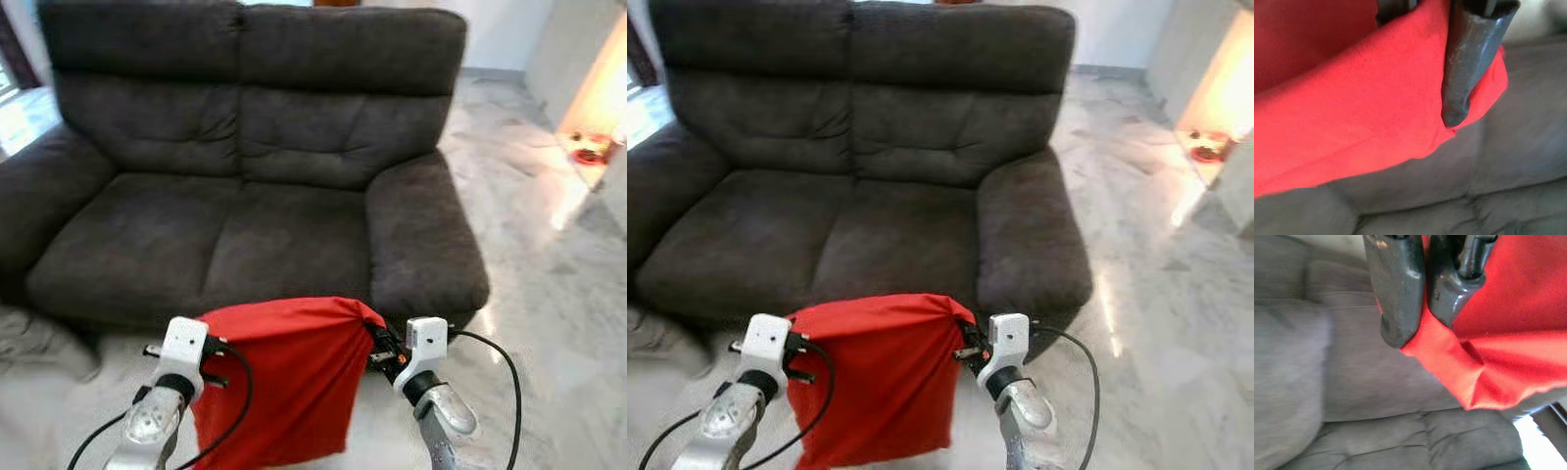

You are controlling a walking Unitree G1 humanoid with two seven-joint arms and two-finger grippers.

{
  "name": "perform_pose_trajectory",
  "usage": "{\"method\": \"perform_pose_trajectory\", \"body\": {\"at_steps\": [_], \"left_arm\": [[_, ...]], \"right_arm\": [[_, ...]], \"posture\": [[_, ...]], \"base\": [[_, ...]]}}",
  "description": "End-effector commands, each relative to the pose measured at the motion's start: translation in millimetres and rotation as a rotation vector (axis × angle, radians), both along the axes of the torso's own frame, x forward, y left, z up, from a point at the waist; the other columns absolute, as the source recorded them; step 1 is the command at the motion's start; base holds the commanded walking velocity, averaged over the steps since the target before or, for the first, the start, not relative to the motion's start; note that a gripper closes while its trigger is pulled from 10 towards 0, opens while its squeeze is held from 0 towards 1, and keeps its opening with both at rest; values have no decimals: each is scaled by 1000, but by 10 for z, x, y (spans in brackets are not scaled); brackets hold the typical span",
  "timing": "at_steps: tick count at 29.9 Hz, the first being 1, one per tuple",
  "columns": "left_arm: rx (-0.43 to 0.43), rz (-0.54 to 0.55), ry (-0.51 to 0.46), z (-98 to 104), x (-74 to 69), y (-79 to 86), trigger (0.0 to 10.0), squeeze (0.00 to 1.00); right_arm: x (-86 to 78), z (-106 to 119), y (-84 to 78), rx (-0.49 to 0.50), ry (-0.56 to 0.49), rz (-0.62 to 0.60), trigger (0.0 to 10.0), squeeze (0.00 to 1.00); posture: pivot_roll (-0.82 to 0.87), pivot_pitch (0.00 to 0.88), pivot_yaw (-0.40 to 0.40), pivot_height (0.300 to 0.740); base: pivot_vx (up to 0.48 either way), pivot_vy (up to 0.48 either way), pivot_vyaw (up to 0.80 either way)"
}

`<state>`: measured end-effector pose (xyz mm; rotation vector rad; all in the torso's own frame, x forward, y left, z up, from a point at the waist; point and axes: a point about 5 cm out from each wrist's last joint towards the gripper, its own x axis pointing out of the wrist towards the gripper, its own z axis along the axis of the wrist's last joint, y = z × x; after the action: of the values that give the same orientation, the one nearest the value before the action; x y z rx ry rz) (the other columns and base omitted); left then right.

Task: Move the pillow to the sofa from floor

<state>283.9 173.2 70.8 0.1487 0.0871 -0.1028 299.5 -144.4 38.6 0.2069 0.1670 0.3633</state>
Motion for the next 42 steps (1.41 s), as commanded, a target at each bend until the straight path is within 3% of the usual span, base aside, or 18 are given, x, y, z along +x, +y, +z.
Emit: {"method": "perform_pose_trajectory", "body": {"at_steps": [1,9,17,21,23,29,30,31,34,39,42], "left_arm": [[-2,4,-67,130,25,29,10000,0],[2,33,-116,269,83,89,10000,0],[-5,85,-215,582,204,218,10000,0],[-9,120,-298,848,274,307,10000,0],[-8,124,-309,883,281,315,10000,0],[-6,165,-462,1412,389,441,10000,0],[-6,165,-462,1412,389,441,10000,0],[3,164,-489,1539,423,469,10000,0],[0,162,-502,1613,443,485,10000,0],[13,146,-568,1891,511,503,10000,0],[16,134,-585,1980,540,483,10000,0]], "right_arm": [[68,152,-30,12,-79,-24,10000,0],[145,346,53,36,-161,8,10000,0],[256,645,128,59,-268,27,10000,0],[320,868,202,98,-327,47,10000,0],[324,901,213,102,-340,53,10000,0],[426,1422,336,141,-497,98,10000,0],[426,1422,336,141,-497,98,10000,0],[465,1575,353,150,-538,97,10000,0],[494,1669,360,151,-559,92,10000,0],[619,2105,347,177,-683,59,10000,0],[669,2208,347,183,-708,53,10000,0]], "posture": [[104,83,-18,740],[103,83,-17,740],[104,79,-16,740],[104,79,-16,740],[104,79,-16,740],[104,75,-13,740],[104,75,-13,740],[104,71,-10,740],[103,69,-8,740],[101,64,-3,740],[102,60,0,740]], "base": [[379,0,0],[381,0,0],[381,0,597],[384,0,0],[382,0,0],[381,0,0],[379,0,0],[382,0,0],[382,0,0],[383,0,0],[386,0,0]]}}
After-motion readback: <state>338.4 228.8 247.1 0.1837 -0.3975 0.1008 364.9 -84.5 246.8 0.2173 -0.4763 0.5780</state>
